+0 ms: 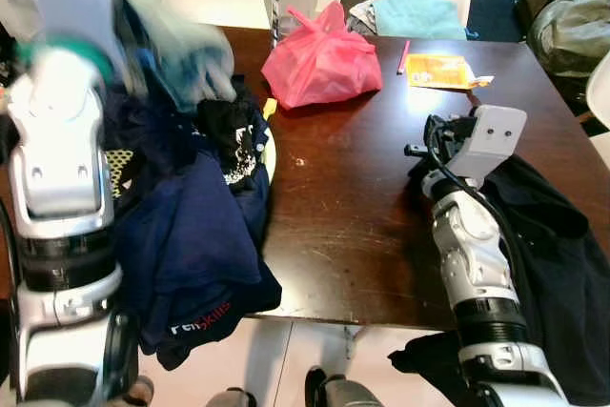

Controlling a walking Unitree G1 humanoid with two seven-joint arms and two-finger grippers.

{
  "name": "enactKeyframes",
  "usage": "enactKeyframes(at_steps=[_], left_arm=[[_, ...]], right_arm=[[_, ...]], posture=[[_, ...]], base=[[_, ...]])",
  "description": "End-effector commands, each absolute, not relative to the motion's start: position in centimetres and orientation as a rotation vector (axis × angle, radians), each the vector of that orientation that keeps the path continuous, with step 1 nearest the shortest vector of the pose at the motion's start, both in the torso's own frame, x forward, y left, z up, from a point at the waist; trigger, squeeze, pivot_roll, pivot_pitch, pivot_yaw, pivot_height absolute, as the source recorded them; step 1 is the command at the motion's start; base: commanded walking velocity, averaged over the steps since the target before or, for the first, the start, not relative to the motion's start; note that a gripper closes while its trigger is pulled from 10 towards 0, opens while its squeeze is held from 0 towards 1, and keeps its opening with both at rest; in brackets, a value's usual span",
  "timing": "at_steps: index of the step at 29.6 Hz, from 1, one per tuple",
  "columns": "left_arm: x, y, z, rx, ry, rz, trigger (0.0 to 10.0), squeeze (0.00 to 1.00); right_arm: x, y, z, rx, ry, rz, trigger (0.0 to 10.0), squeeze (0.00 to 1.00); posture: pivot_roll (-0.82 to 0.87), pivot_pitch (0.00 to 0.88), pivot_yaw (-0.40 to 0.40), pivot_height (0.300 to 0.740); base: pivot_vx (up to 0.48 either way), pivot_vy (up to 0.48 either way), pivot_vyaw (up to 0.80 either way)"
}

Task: Hang hanger

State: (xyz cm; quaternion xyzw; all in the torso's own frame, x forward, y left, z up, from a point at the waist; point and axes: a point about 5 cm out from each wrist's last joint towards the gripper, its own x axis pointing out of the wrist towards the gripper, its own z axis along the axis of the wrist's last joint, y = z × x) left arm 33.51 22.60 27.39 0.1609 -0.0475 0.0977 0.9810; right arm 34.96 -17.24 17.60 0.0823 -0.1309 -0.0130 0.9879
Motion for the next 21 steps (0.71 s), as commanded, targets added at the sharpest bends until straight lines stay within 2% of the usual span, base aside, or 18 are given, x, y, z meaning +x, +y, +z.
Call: enactKeyframes(at_steps=[1, 2, 7, 10, 12, 13, 15, 19, 20, 21], left_arm=[[33.6, 23.6, 24.1, 0.288, 0.041, 0.203, 10.0, 0.8], [33.6, 23.7, 23.3, 0.284, 0.065, 0.19, 10.0, 1.0], [33.5, 23.5, 23.1, 0.354, 0.044, 0.151, 10.0, 1.0], [32.7, 21.4, 25.5, 0.64, -0.163, 0.054, 10.0, 1.0], [32.3, 20.9, 26.2, 0.705, -0.203, 0.053, 10.0, 1.0], [31.7, 20.2, 27.1, 0.835, -0.292, 0.063, 10.0, 0.0], [30.9, 19.4, 27.9, 0.973, -0.39, 0.064, 10.0, 0.0], [30.8, 19.3, 28.0, 0.992, -0.402, 0.062, 10.0, 0.0], [30.4, 18.7, 28.4, 1.021, -0.479, 0.047, 10.0, 0.0], [30.4, 18.7, 28.4, 1.021, -0.479, 0.047, 10.0, 0.0]], right_arm=[[35.0, -17.4, 17.3, 0.17, -0.253, -0.033, 10.0, 0.0], [35.0, -17.5, 17.3, 0.168, -0.252, -0.032, 10.0, 0.0], [34.9, -17.6, 17.2, 0.166, -0.251, -0.033, 10.0, 0.0], [34.8, -17.7, 17.1, 0.162, -0.248, -0.036, 10.0, 0.0], [34.8, -17.7, 17.1, 0.162, -0.249, -0.035, 10.0, 0.0], [34.8, -17.6, 17.1, 0.162, -0.249, -0.035, 10.0, 0.0], [34.8, -17.6, 17.1, 0.163, -0.25, -0.034, 10.0, 0.0], [34.8, -17.6, 17.1, 0.163, -0.251, -0.034, 10.0, 0.0], [34.8, -17.6, 17.0, 0.163, -0.249, -0.032, 10.0, 0.0], [34.8, -17.6, 17.0, 0.163, -0.249, -0.032, 10.0, 0.0]], posture=[[0.07, 0.064, -0.006, 0.74], [0.07, 0.064, -0.008, 0.74], [0.06, 0.062, -0.009, 0.74], [0.06, 0.06, -0.005, 0.74], [0.06, 0.061, -0.002, 0.74], [0.06, 0.062, -0.002, 0.74], [0.06, 0.063, -0.003, 0.74], [0.06, 0.063, -0.003, 0.74], [0.07, 0.063, -0.005, 0.74], [0.07, 0.063, -0.005, 0.74]], base=[[0.0, 0.0, 0.0], [0.0, 0.0, 0.0], [0.0, 0.0, 0.0], [0.0, 0.0, 0.0], [0.0, 0.0, 0.0], [0.0, 0.0, 0.0], [0.0, 0.0, 0.0], [0.0, 0.0, 0.0], [0.0, 0.0, 0.0], [0.0, 0.0, 0.0]])
